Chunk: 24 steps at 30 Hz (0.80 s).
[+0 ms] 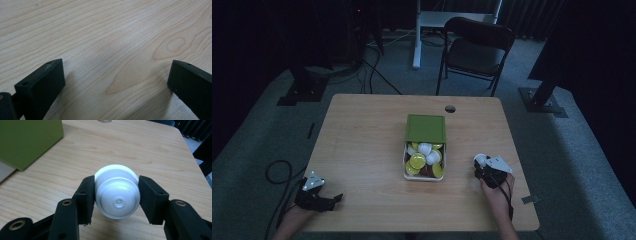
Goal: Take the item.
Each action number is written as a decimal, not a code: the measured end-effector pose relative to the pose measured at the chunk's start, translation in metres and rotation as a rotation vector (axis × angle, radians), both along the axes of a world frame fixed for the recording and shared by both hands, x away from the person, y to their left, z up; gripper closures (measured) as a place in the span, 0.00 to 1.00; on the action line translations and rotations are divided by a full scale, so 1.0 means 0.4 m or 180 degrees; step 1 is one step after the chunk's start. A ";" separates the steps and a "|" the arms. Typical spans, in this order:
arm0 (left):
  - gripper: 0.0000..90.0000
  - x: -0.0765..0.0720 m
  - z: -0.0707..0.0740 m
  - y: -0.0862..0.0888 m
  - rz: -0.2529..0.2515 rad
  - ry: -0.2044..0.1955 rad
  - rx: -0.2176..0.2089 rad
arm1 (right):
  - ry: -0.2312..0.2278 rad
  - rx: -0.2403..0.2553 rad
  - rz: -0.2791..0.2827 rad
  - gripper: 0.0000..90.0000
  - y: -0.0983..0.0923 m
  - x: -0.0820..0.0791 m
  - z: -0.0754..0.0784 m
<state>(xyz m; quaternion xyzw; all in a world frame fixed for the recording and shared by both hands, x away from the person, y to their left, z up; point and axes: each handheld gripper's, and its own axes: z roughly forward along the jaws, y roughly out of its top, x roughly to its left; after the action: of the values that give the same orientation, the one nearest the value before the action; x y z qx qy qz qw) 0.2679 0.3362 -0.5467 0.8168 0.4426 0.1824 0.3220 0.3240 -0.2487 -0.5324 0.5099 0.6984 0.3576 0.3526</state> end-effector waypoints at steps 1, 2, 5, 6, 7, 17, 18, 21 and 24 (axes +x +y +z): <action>0.01 0.000 0.000 0.000 0.0000 0.0001 0.0000 | 0.0017 0.0008 -0.0007 0.54 -0.002 0.002 -0.004; 0.01 0.000 0.000 0.000 0.0001 0.0001 0.0000 | 0.0029 0.0006 -0.0012 0.54 -0.002 0.003 -0.006; 0.01 0.000 0.000 0.000 0.0000 0.0001 0.0000 | 0.0065 -0.0003 -0.0018 0.54 -0.004 0.006 -0.014; 0.01 0.000 0.000 0.000 0.0000 0.0000 0.0000 | 0.0073 -0.0009 -0.0021 0.54 -0.004 0.006 -0.016; 0.01 0.000 0.000 0.000 0.0001 0.0001 0.0000 | 0.0091 -0.0006 -0.0022 0.54 -0.004 0.008 -0.019; 0.01 0.000 0.000 0.000 0.0000 0.0001 0.0000 | 0.0143 0.0026 -0.0042 0.54 -0.003 0.019 -0.026; 0.01 0.000 0.000 0.000 0.0000 0.0000 0.0000 | 0.0169 0.0045 -0.0039 0.54 -0.003 0.021 -0.026; 0.01 0.000 0.000 0.000 0.0000 0.0000 -0.0001 | 0.0180 0.0084 -0.0071 0.53 -0.005 0.023 -0.028; 0.01 0.000 0.000 0.000 0.0000 0.0000 -0.0001 | 0.0215 0.0117 -0.0072 0.52 -0.007 0.024 -0.030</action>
<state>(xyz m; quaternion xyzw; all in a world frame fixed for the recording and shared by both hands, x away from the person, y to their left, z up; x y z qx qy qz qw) 0.2679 0.3362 -0.5468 0.8168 0.4426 0.1824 0.3221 0.3336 -0.2515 -0.5445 0.5360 0.6974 0.3490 0.3234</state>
